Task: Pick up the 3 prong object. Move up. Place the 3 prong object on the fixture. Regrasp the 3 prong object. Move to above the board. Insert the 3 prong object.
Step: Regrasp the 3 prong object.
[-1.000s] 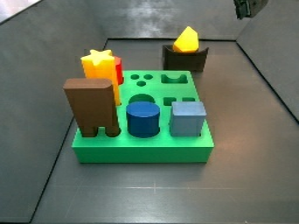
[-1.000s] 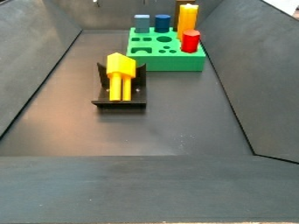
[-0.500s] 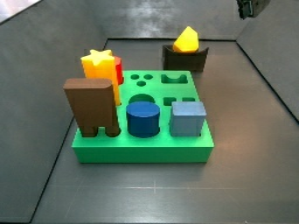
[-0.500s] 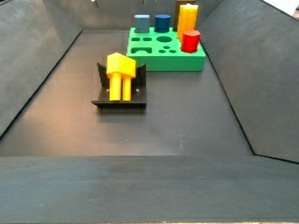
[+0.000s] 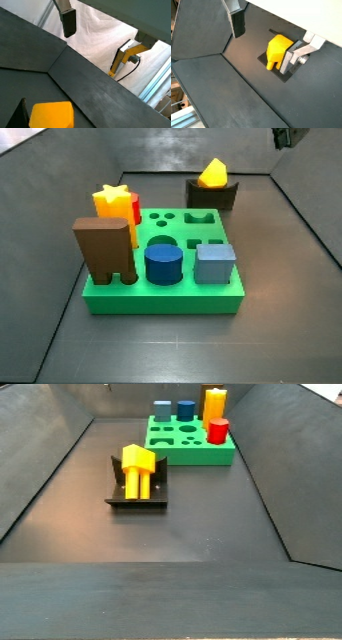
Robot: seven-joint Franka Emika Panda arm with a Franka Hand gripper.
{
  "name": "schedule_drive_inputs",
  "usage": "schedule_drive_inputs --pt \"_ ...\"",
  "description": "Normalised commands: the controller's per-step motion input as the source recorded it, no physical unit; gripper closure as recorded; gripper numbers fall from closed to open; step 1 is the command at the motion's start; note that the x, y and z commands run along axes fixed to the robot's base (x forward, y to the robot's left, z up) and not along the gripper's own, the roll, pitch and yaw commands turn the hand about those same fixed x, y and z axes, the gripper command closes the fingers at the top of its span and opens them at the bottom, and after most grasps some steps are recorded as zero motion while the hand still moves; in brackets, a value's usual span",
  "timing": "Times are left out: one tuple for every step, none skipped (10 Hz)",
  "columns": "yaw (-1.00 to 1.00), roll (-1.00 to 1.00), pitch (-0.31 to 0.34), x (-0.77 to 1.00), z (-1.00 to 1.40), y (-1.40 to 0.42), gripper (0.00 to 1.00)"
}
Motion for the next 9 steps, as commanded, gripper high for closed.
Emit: schedule_drive_inputs --pt "0.03 0.09 0.001 0.07 -1.00 0.07 0.00" --pt "0.04 0.08 0.005 0.06 -1.00 0.06 0.00" --pt "0.04 0.06 0.002 0.07 -1.00 0.06 0.00" --pt "0.04 0.05 0.000 0.07 -1.00 0.05 0.00" --pt "0.04 0.05 -0.006 0.08 -1.00 0.05 0.00" --pt "0.05 0.04 -0.007 0.09 -1.00 0.04 0.00" --pt "0.05 0.04 -0.006 0.10 -1.00 0.04 0.00" --pt "0.05 0.04 -0.006 0.11 -1.00 0.03 0.00" --pt "0.05 0.05 -0.006 0.12 -1.00 0.02 0.00"
